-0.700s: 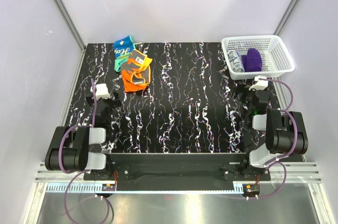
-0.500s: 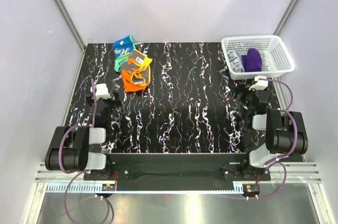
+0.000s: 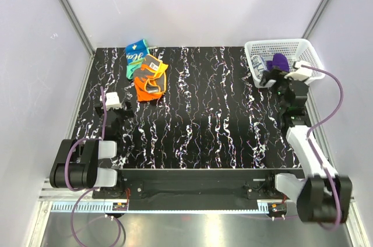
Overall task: Roll the towels
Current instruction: Grab a towel with the left arm
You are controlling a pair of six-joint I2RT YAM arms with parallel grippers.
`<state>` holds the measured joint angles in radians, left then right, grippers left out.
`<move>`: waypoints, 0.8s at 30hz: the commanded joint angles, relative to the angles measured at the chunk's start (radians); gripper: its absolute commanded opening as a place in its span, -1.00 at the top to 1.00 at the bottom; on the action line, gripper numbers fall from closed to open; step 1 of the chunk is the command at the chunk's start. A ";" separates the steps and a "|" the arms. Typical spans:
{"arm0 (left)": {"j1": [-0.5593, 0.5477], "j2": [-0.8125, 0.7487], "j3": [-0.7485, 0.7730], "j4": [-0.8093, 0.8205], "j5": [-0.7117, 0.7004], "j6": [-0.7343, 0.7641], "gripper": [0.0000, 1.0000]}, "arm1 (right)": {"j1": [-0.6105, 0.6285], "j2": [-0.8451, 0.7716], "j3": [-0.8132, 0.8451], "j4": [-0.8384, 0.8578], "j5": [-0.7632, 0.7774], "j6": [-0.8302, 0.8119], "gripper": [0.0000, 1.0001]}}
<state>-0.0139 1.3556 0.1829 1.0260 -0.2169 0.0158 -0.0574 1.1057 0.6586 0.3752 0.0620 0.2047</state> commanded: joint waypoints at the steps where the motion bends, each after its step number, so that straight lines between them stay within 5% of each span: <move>1: 0.000 -0.023 0.026 0.057 -0.006 -0.014 -0.98 | 0.181 -0.162 0.085 -0.289 0.051 0.013 -0.99; 5: -0.021 -0.091 0.053 -0.001 -0.127 -0.054 -0.98 | 0.361 -0.202 0.218 -0.497 0.048 0.022 -0.99; 6: -0.030 -0.145 0.106 -0.127 -0.198 -0.075 -0.98 | 0.385 -0.196 0.284 -0.542 0.048 0.025 -1.00; 7: -0.031 -0.192 0.262 -0.461 -0.243 -0.106 -0.98 | 0.418 -0.193 0.309 -0.600 0.042 0.025 -0.99; 9: -0.031 -0.283 0.413 -0.809 -0.244 -0.305 -0.98 | 0.423 -0.201 0.317 -0.586 -0.058 0.057 -1.00; 12: -0.029 -0.299 0.582 -1.080 -0.289 -0.754 -0.98 | 0.421 -0.231 0.196 -0.472 -0.013 0.419 -0.99; 13: -0.018 -0.253 0.593 -1.061 -0.229 -0.781 -0.98 | 0.421 -0.231 0.158 -0.341 -0.031 0.433 -0.99; 15: 0.006 -0.158 0.653 -1.050 0.065 -0.688 -0.98 | 0.421 -0.199 0.156 -0.309 -0.177 0.433 -0.99; 16: 0.000 -0.051 0.747 -1.102 0.094 -0.682 -0.97 | 0.421 -0.143 0.182 -0.370 -0.201 0.446 -0.99; 24: -0.150 0.244 0.972 -1.334 -0.004 -0.562 -0.98 | 0.422 -0.012 0.300 -0.639 -0.228 0.351 -0.97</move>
<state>-0.1169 1.5612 1.0679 -0.1440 -0.2096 -0.5812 0.3599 1.1156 0.9096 -0.1844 -0.1486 0.5758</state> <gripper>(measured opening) 0.985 0.985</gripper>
